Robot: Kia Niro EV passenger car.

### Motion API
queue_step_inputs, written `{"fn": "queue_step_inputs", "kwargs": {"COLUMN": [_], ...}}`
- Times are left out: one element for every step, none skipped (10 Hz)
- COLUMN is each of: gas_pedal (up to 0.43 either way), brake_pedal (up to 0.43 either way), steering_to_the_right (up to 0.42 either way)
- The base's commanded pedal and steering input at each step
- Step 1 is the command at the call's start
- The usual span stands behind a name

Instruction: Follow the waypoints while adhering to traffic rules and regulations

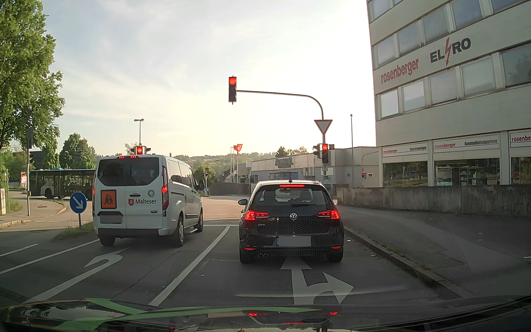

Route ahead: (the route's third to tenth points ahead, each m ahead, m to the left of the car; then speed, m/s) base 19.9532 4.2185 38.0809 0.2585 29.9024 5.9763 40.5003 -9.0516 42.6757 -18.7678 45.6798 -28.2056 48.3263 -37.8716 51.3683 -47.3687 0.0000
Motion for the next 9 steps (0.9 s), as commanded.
{"fn": "queue_step_inputs", "kwargs": {"gas_pedal": [0.000, 0.000, 0.000, 0.000, 0.000, 0.000, 0.000, 0.000, 0.000], "brake_pedal": [0.518, 0.518, 0.518, 0.518, 0.518, 0.518, 0.518, 0.518, 0.518], "steering_to_the_right": [-0.021, -0.021, -0.021, -0.021, -0.021, -0.021, -0.021, -0.021, -0.021]}}
